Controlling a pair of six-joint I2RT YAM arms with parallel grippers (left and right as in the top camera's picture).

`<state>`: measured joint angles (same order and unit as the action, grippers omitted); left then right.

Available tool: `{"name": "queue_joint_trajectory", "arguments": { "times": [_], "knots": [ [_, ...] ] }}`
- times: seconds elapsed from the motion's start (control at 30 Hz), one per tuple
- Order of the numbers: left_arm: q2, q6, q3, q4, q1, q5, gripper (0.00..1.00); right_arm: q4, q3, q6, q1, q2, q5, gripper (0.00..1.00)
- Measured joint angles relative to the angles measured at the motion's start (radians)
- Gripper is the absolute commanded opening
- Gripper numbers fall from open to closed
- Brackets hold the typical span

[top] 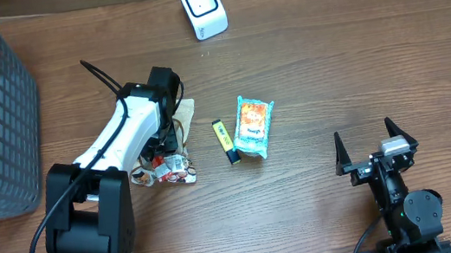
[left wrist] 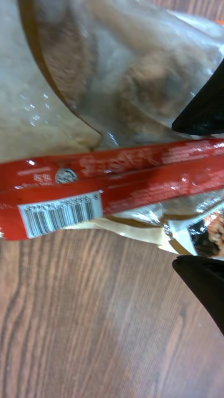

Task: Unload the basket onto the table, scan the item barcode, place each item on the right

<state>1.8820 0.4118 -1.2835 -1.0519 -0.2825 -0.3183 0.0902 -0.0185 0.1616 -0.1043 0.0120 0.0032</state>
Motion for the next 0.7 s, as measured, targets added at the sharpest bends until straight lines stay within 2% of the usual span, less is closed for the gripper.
{"name": "queue_joint_trajectory", "arguments": {
  "times": [0.13,0.47,0.7],
  "knots": [
    [0.000,0.000,-0.087,-0.069,0.001,0.008,0.54,0.000,0.000,0.000,0.000,0.000,0.000,1.00],
    [0.001,0.000,-0.528,-0.270,0.003,0.084,0.59,0.000,0.000,0.000,0.000,0.000,0.000,1.00],
    [0.000,-0.006,-0.602,-0.295,0.073,0.086,0.58,0.000,0.000,0.000,0.000,0.000,0.000,1.00]
  ]
}}
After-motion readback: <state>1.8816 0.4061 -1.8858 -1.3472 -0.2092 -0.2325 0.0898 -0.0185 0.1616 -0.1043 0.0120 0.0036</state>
